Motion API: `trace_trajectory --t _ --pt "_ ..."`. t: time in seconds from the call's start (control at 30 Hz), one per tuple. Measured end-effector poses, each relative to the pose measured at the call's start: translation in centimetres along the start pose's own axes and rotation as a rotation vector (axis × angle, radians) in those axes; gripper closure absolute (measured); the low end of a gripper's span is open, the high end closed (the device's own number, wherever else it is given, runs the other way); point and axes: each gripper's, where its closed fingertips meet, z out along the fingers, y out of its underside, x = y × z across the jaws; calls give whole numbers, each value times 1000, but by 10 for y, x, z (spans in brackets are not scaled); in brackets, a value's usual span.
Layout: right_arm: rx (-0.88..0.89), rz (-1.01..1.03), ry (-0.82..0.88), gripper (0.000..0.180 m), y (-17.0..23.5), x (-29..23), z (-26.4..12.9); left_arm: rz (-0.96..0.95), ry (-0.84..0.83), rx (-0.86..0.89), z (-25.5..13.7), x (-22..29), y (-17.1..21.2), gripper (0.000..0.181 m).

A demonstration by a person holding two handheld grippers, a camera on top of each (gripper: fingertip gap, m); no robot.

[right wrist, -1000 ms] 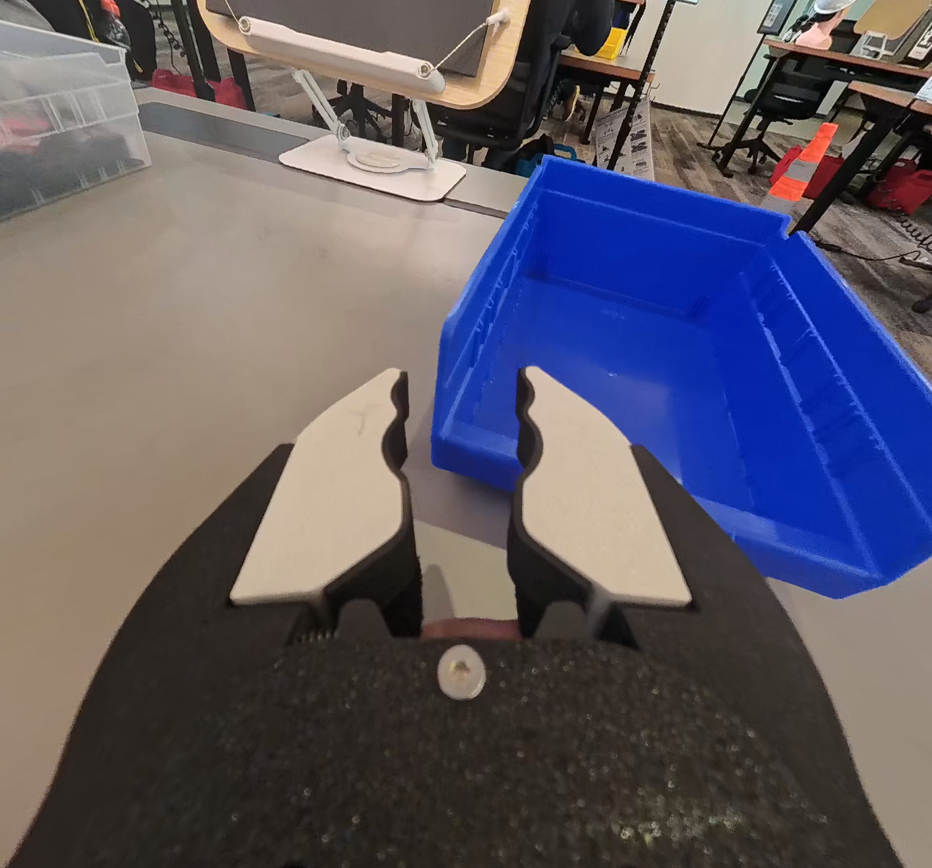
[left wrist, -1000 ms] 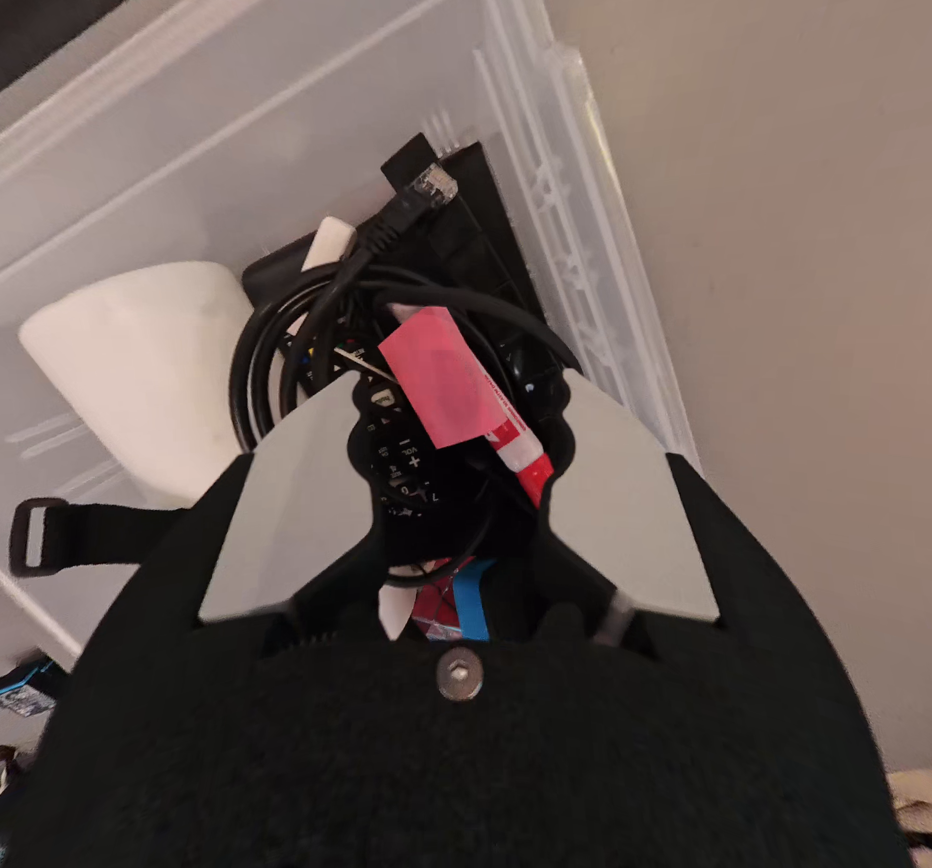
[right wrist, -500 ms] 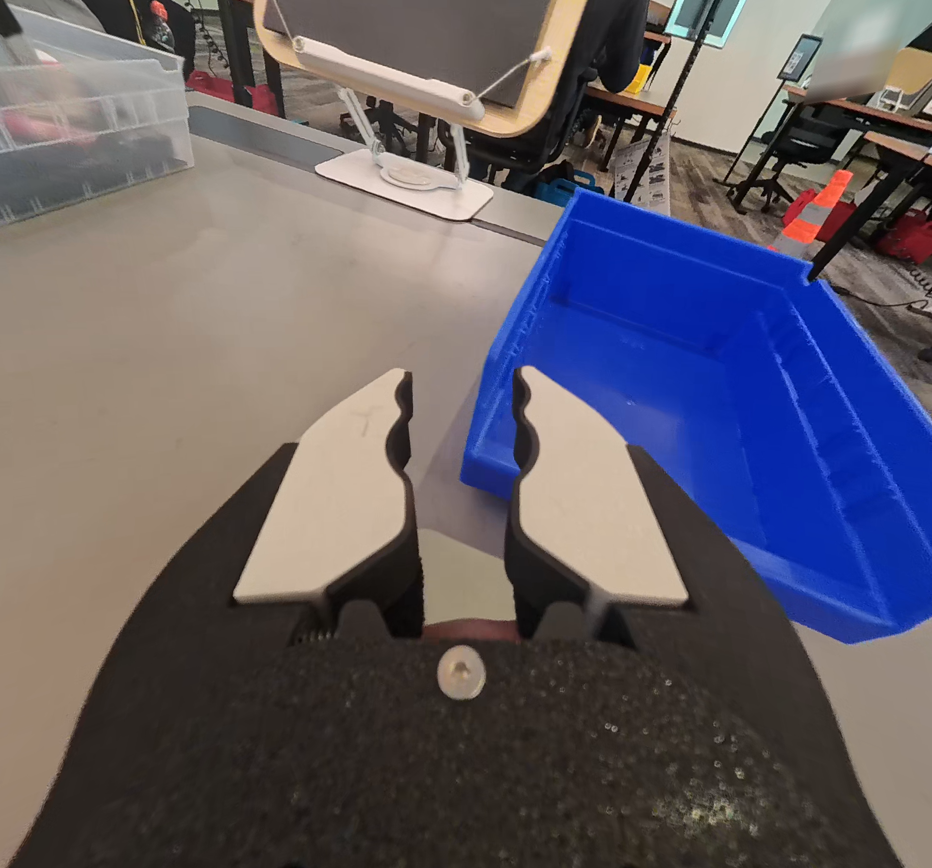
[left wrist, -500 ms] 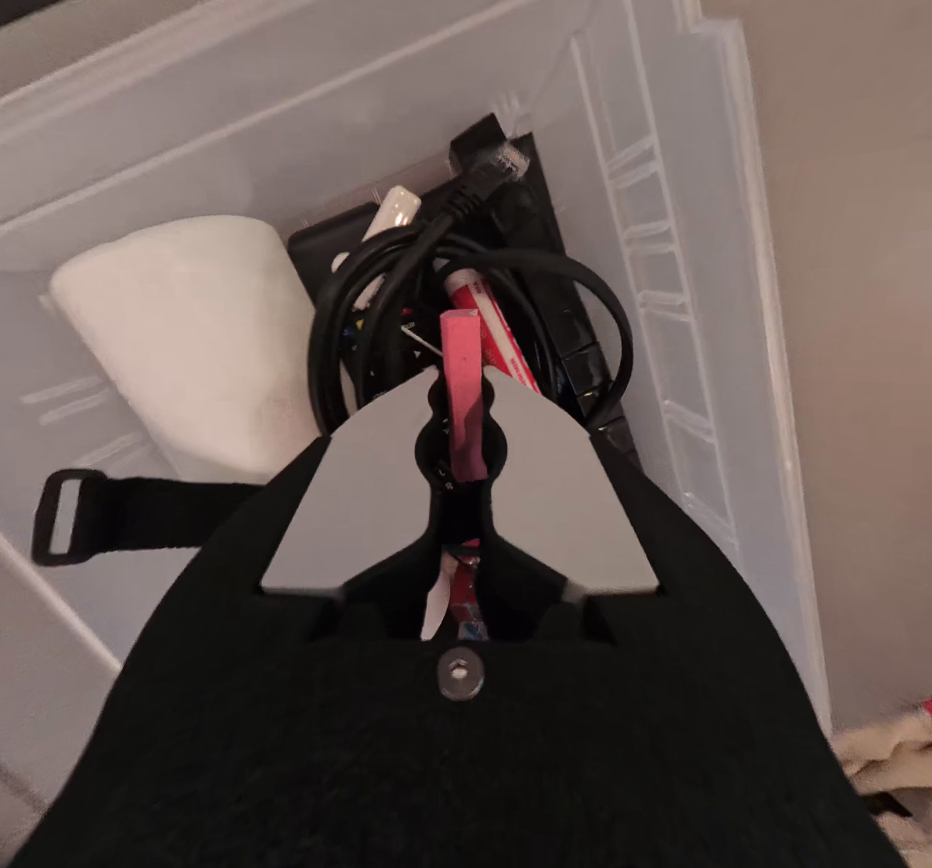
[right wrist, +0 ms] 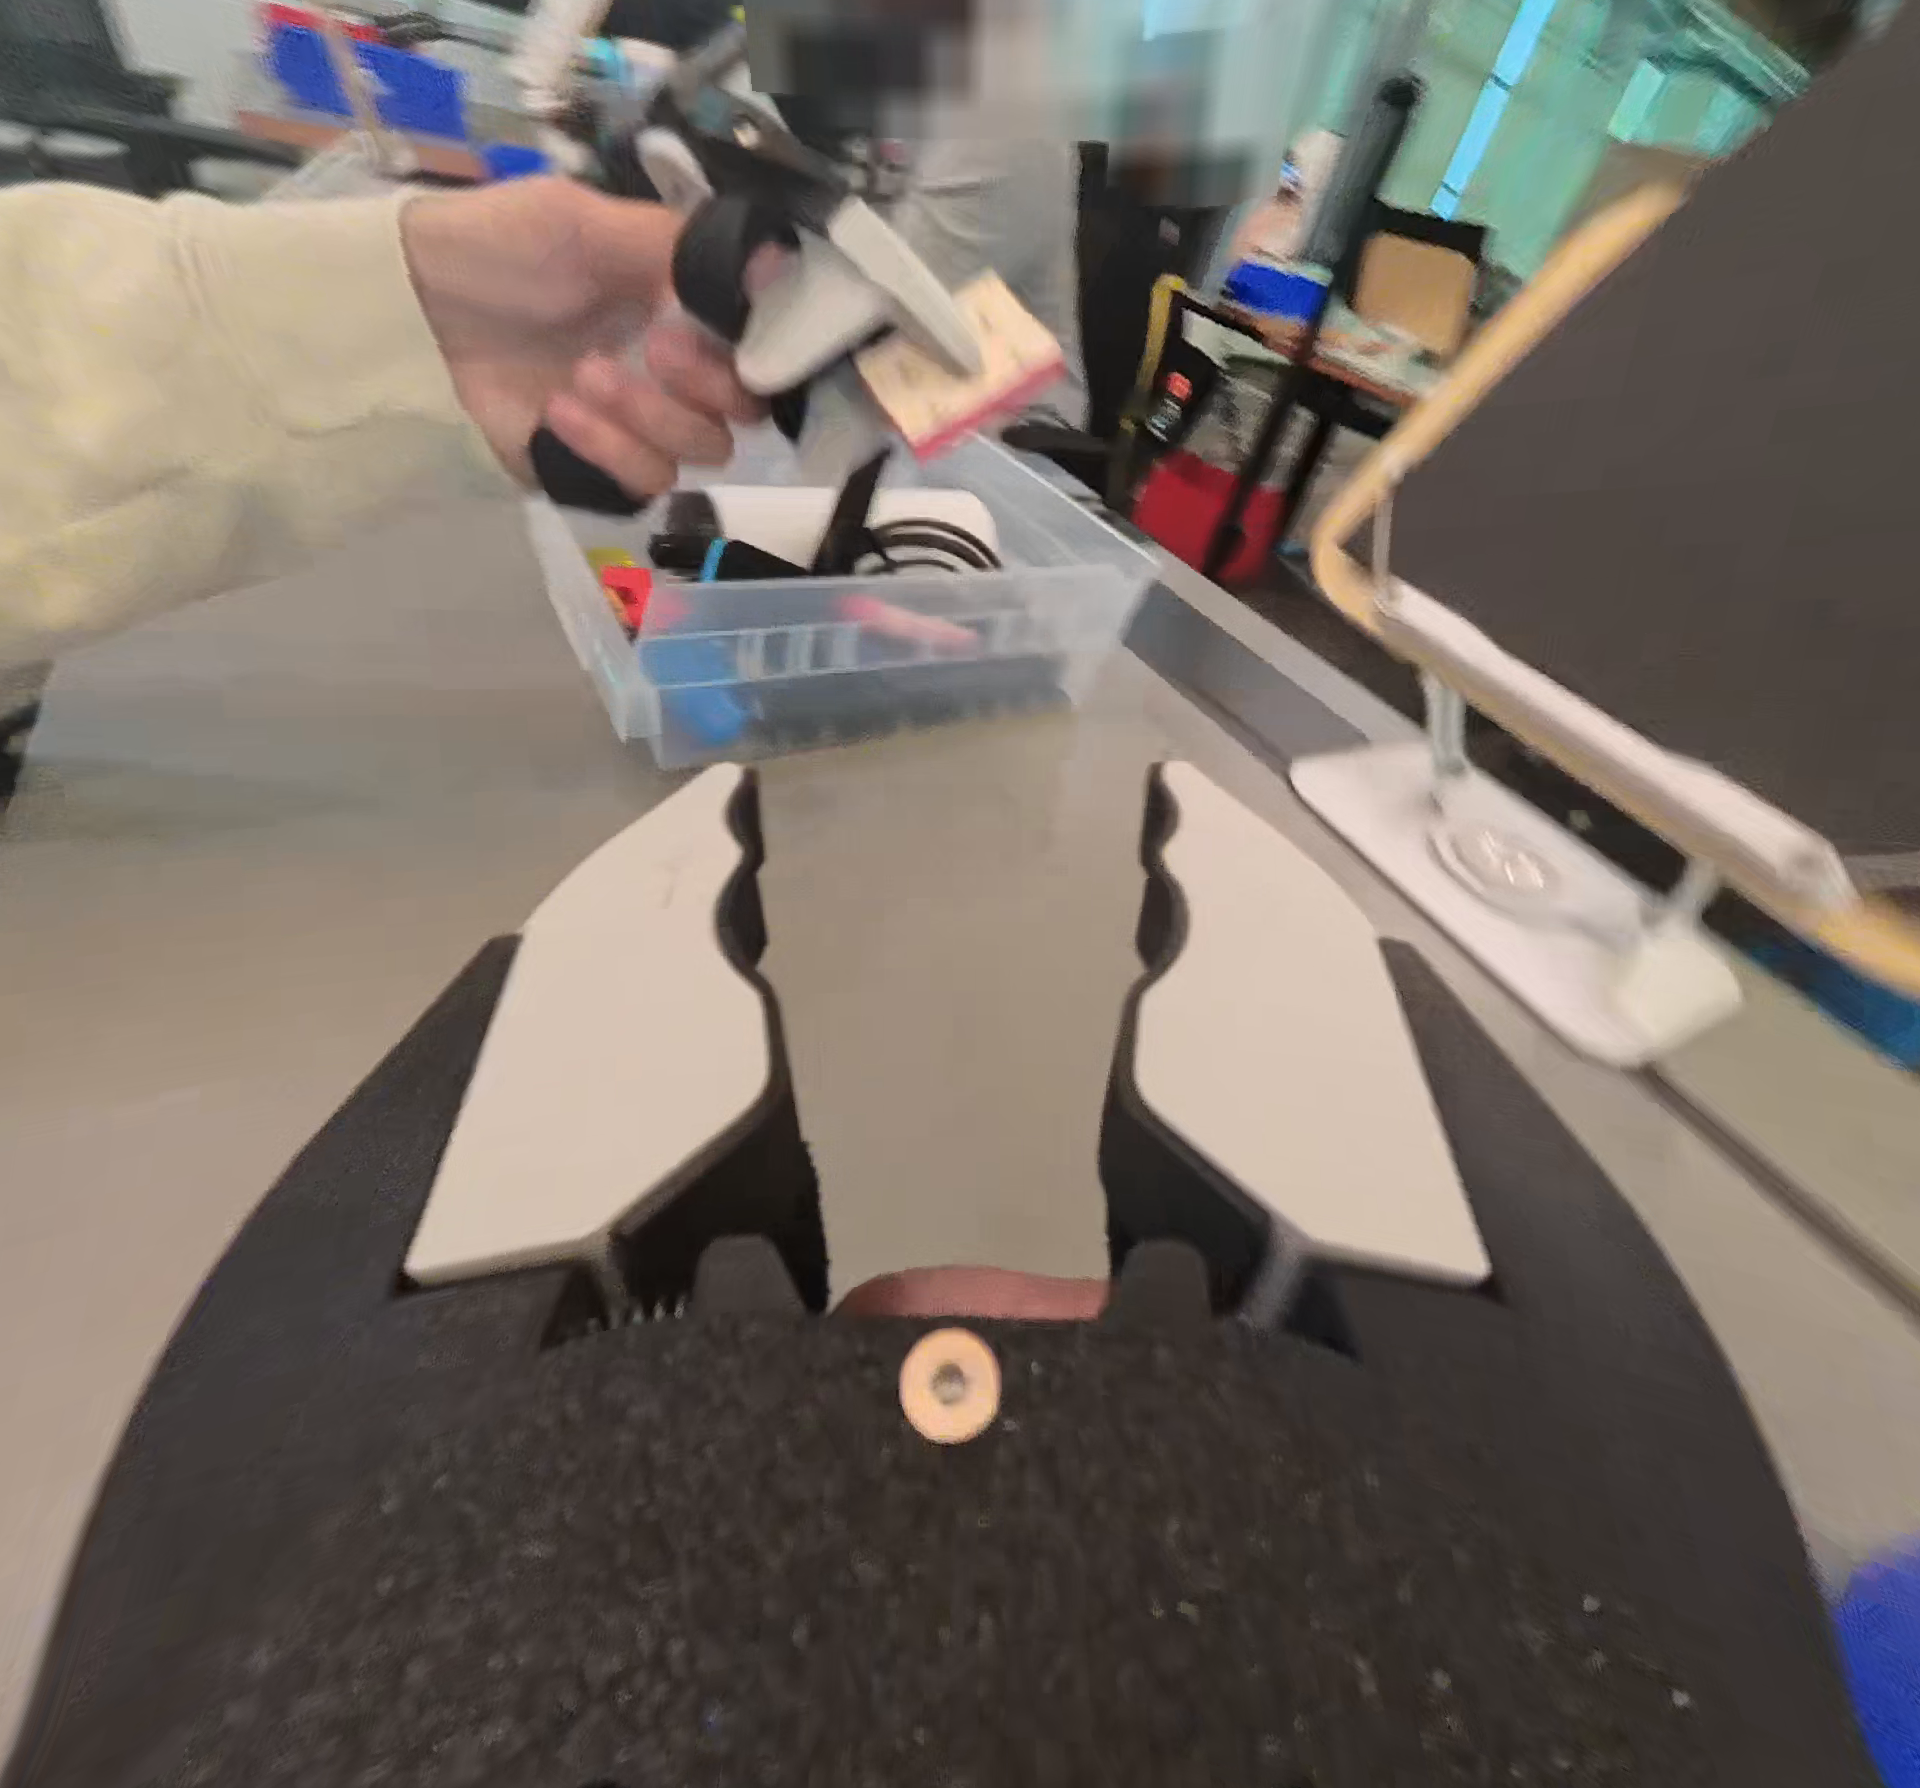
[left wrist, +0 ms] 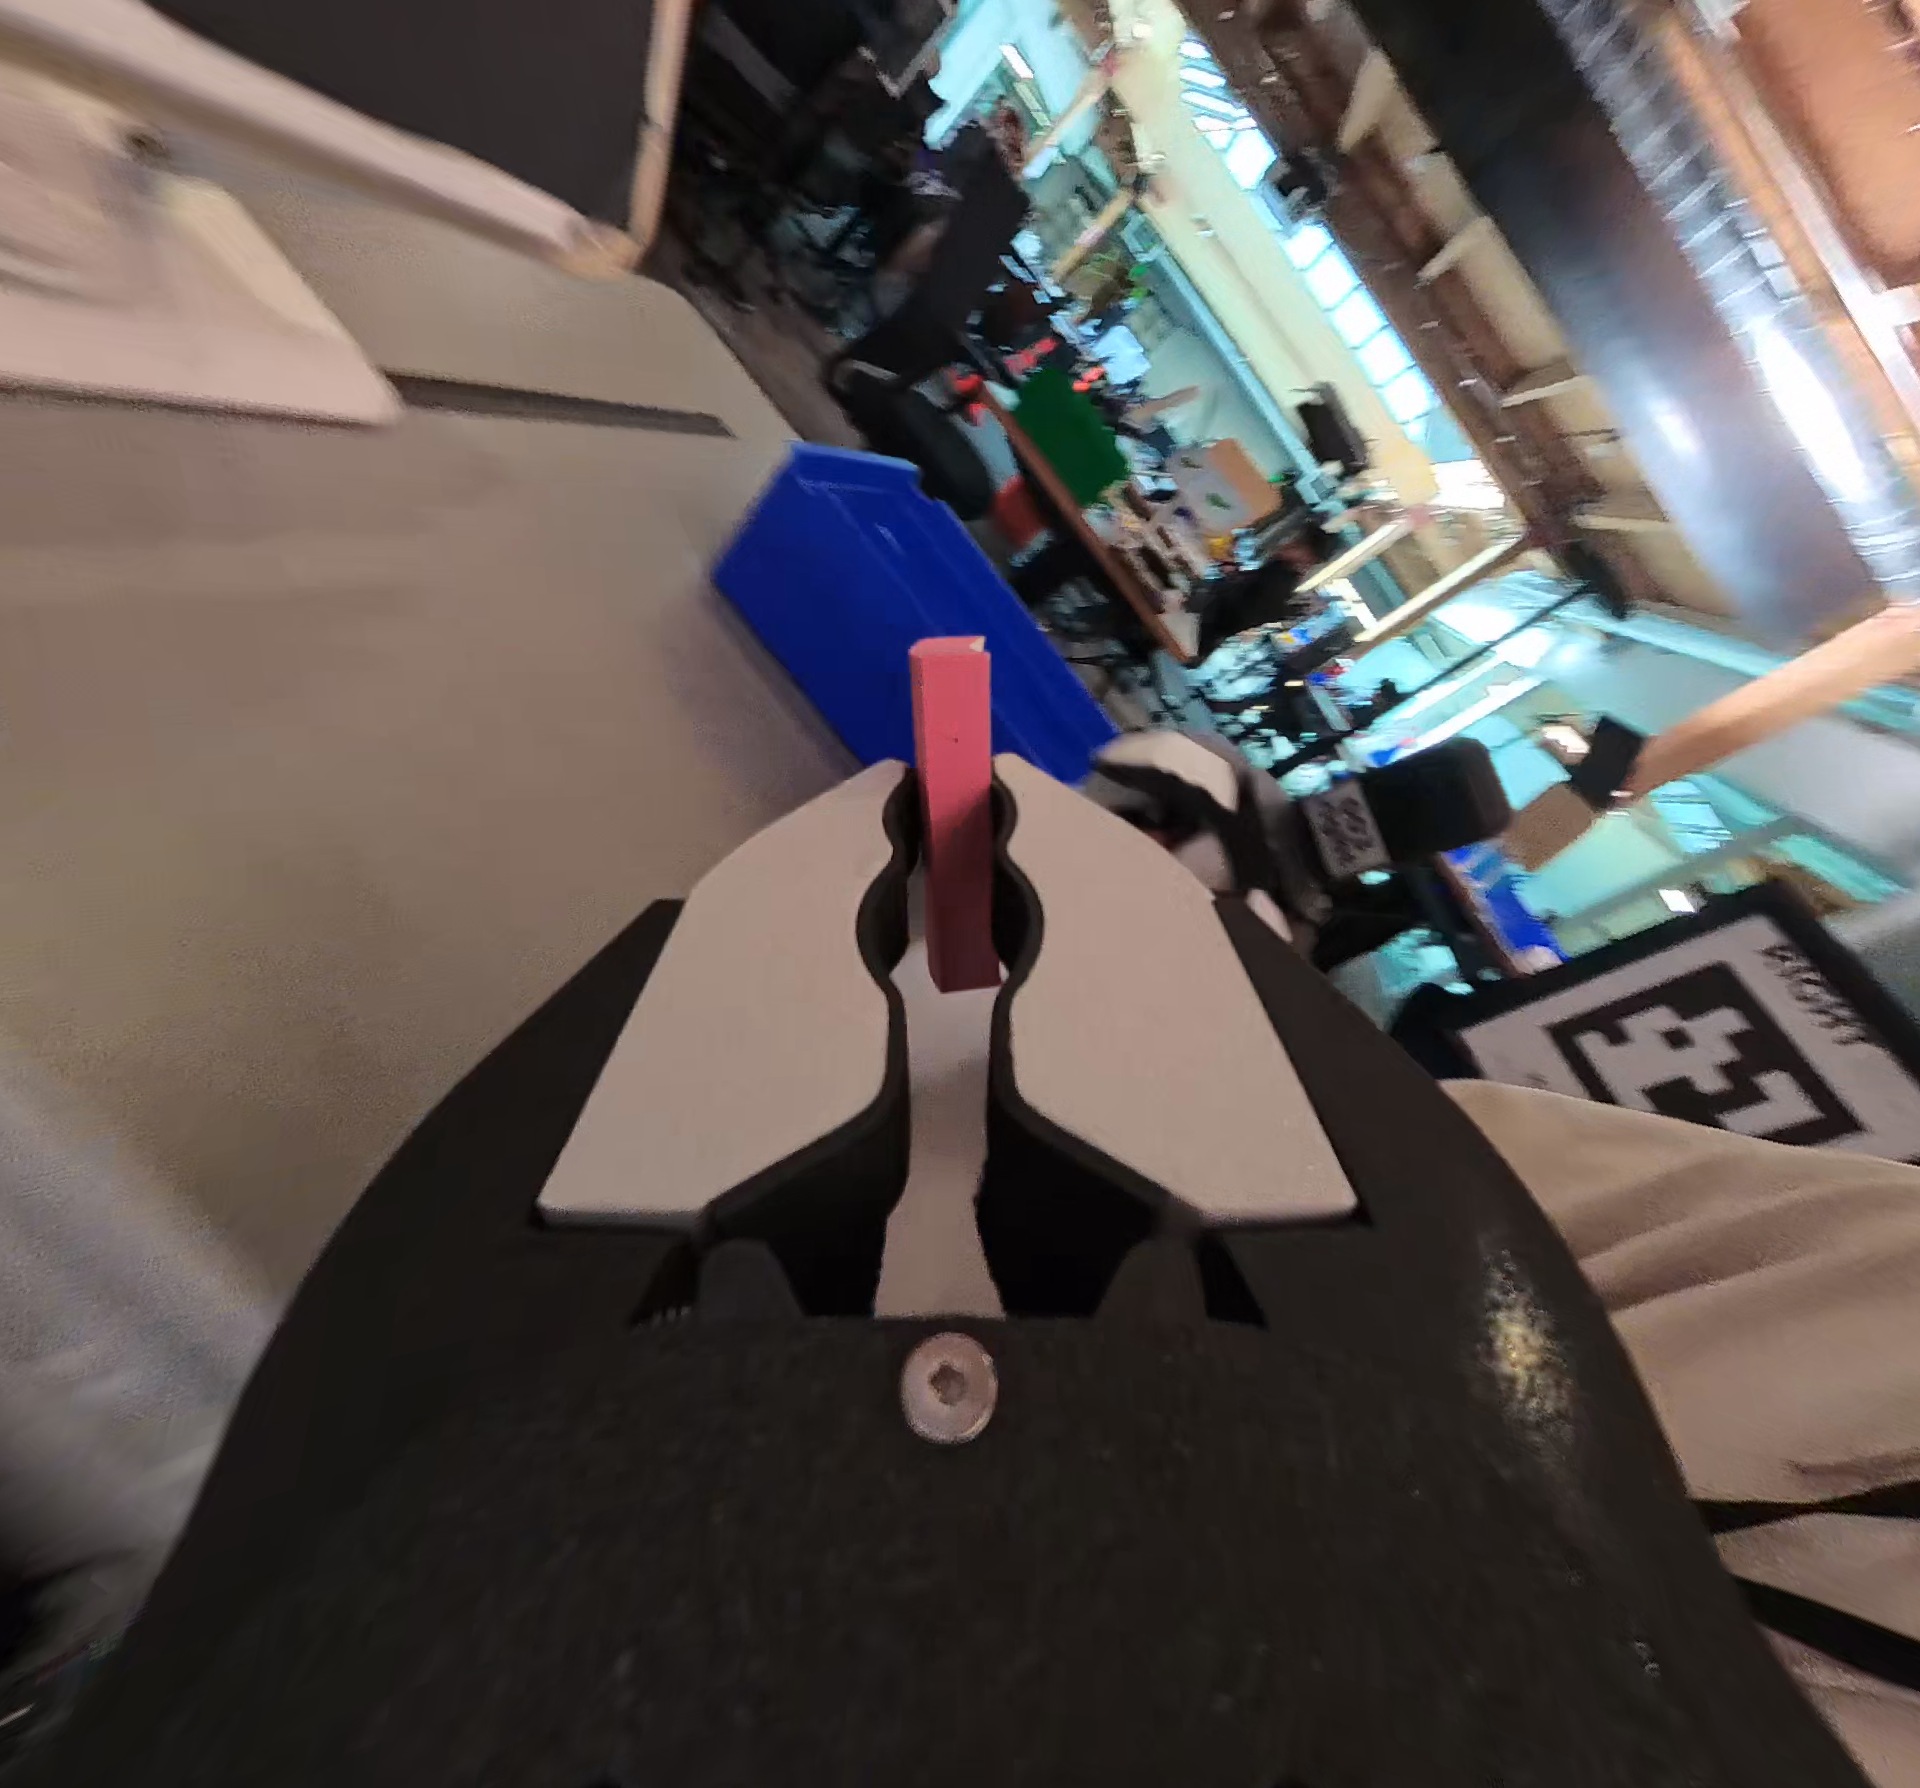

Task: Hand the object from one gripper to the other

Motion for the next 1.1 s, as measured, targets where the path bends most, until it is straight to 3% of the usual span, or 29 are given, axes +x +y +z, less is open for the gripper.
trace_trajectory --t 0.07,0.17,0.3,0.37,0.57,0.67,0.8,0.93,1.0,1.1 --pt "-46 -119 -46 97 3 -5 25 -75 95 -16 24 21 38 171" --pt "-52 -211 -42 95 7 -21 41 -166 160 -66 43 36 89 172" --pt "-129 -333 -45 104 30 -43 47 -87 -45 -154 53 10 130 171" --pt "-184 -350 -46 106 34 -46 49 -4 -126 -160 54 1 134 171" --pt "-347 -341 -87 104 59 -50 56 7 -148 -190 61 -2 143 171" --pt "-406 -416 -28 121 73 -45 59 23 -198 -216 66 -7 148 171" --pt "-432 -459 -7 122 81 -41 58 89 -272 -233 70 -12 151 170" --pt "-381 -462 36 123 76 -28 53 134 -244 -215 62 -3 143 146" --pt "-318 -397 46 124 72 -20 48 189 -228 -149 47 1 130 139" --pt "-172 -61 -71 125 67 -16 40 382 -223 -97 26 -2 121 139"
